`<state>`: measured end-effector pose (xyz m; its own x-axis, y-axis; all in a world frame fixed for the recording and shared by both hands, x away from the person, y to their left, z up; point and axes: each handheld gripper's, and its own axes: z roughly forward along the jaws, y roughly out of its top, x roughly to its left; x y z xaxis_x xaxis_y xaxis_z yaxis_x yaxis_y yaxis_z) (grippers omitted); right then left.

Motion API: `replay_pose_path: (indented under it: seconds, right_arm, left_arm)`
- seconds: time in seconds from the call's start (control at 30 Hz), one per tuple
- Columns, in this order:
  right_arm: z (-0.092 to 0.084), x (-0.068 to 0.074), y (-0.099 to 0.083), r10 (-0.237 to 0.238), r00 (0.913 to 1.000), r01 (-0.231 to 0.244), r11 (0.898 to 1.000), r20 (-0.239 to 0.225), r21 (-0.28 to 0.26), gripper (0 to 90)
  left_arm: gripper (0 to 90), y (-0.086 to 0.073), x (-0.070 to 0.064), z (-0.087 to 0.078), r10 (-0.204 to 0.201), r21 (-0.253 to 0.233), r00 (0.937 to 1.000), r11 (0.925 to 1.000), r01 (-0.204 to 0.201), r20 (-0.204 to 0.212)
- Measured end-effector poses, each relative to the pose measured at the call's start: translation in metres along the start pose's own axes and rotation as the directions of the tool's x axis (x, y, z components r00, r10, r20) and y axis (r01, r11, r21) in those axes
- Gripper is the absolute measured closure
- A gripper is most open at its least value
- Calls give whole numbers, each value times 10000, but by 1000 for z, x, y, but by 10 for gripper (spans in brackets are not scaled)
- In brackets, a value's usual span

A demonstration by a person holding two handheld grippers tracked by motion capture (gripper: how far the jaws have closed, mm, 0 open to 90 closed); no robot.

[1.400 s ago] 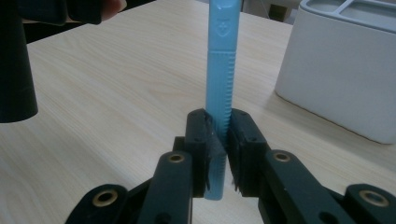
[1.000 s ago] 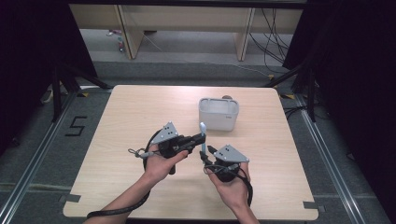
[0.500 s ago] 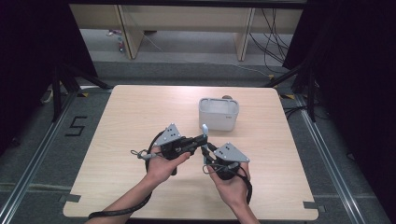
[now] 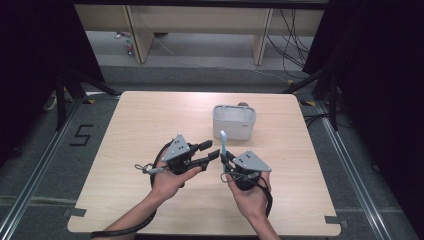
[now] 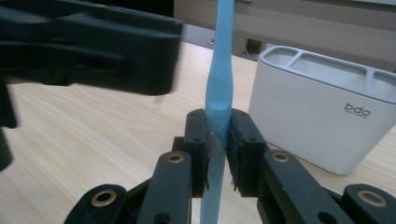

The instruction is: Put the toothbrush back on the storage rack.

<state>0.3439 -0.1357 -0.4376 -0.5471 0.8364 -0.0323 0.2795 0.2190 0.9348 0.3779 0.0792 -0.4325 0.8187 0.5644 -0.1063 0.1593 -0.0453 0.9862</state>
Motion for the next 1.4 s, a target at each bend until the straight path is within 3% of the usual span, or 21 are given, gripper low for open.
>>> replay_pose_path:
  seconds: [0.2,0.23,0.27,0.37,0.57,0.77,0.87,1.03,1.23,1.3,1.4]
  right_arm:
    - [-3,-6,-1,15,9999,-17,9999,139,112,790]
    - [-4,-7,-1,-29,9999,27,9999,159,137,790]
    - [-4,-5,-2,332,9993,-336,9992,187,213,790]
    - [-5,-10,-3,9,9997,-13,9999,260,137,790]
    - [-8,-14,-3,146,9996,-151,9997,238,200,790]
    - [-8,-17,-3,150,9995,-152,9998,289,88,790]
    - [-9,-18,-2,169,9992,-170,9998,357,36,790]
    - [-10,-20,-1,118,9992,-120,9999,393,48,790]
    - [-11,-24,1,161,9981,-141,9993,603,-337,790]
    - [-12,-23,2,393,9981,-386,9991,470,-160,790]
    - [-12,-26,2,170,9979,-150,9994,629,-319,790]
  left_arm:
    - [407,-9,10,-24,203,109,9969,9997,-195,-766]
    - [389,-11,13,-30,206,85,9943,9998,-198,-1050]
    - [375,-12,15,-33,198,80,9926,9998,-190,-1200]
    - [351,-17,24,-46,0,30,9875,10000,5,-1579]
    - [347,-29,41,-72,47,256,9749,9997,10,-2224]
    - [349,-45,51,-93,-498,183,9595,9982,571,-2772]
    - [350,-54,54,-101,-721,152,9499,9966,805,-3040]
    - [350,-71,57,-112,-570,326,9333,9968,733,-3544]
    - [350,-81,58,-118,-421,337,9226,9977,596,-3834]
    - [350,-83,58,-118,-455,250,9212,9979,598,-3864]
    - [348,-86,58,-120,-320,355,9178,9981,501,-3958]
